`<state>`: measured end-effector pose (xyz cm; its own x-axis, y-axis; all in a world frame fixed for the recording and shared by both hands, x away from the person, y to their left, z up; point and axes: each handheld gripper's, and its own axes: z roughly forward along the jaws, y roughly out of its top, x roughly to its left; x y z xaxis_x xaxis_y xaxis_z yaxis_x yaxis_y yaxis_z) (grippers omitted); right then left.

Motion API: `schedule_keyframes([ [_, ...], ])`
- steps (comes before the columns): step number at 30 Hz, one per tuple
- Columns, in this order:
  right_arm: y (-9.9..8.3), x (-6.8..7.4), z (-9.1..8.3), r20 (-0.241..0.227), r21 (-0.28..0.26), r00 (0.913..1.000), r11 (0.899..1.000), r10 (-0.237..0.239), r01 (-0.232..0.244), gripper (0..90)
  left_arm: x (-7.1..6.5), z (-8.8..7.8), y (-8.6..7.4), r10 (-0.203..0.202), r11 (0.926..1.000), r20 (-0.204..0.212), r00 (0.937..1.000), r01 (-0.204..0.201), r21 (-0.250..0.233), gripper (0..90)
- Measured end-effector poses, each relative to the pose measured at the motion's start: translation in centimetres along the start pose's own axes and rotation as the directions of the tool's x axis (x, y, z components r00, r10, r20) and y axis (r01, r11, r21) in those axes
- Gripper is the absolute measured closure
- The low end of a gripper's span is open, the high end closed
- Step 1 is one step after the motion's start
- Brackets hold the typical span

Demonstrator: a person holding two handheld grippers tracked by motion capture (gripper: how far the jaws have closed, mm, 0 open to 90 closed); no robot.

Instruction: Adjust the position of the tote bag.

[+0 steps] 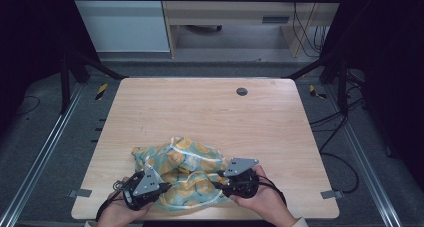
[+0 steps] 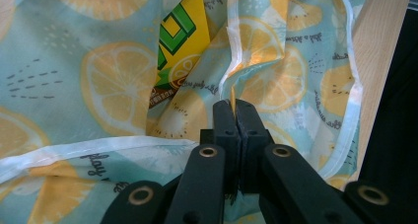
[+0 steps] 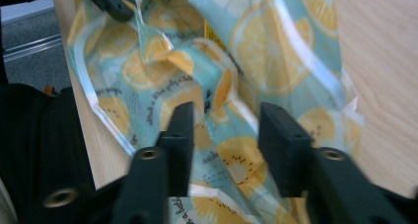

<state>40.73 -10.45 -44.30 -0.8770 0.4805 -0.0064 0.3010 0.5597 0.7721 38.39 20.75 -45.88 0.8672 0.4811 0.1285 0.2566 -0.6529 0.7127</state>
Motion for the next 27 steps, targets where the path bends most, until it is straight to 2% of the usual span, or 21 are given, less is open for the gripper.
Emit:
schedule_keyframes([
  [4,1.0,-0.2,-0.4,0.024,-0.014,0.9997,1.0,-0.009,0.009,41.8,0.0,0.3,0.1,0.009,0.9998,-0.006,0.9999,-0.009,0.017,89.4],
  [7,2.0,-0.6,0.0,0.051,-0.022,0.9986,1.0,-0.01,0.011,34.7,0.0,0.4,0.1,0.006,0.9999,-0.01,0.9999,-0.006,0.015,89.2],
  [14,4.1,-0.9,2.3,0.069,-0.015,0.9973,1.0,-0.026,0.028,25.5,0.0,0.4,0.1,0.007,0.9998,-0.015,0.9999,-0.007,0.017,89.2],
  [20,4.5,-0.9,4.4,0.075,0.039,0.9964,0.999,-0.04,0.037,17.4,0.0,0.4,0.1,0.012,0.9998,-0.02,0.9997,-0.012,0.017,89.2],
  [23,4.5,-0.8,4.9,0.074,0.059,0.9961,0.997,-0.047,0.043,19.8,0.0,0.4,0.1,0.012,0.9998,-0.024,0.9996,-0.012,0.017,89.2],
  [26,4.7,-0.8,4.7,0.083,0.064,0.9939,0.996,-0.073,0.067,37.7,0.0,0.4,0.1,0.014,0.9997,-0.025,0.9996,-0.014,0.018,89.2],
  [27,4.7,-0.9,4.6,0.08,0.059,0.9946,0.996,-0.066,0.061,42.9,0.0,0.4,0.1,0.015,0.9997,-0.024,0.9996,-0.015,0.018,89.2],
])
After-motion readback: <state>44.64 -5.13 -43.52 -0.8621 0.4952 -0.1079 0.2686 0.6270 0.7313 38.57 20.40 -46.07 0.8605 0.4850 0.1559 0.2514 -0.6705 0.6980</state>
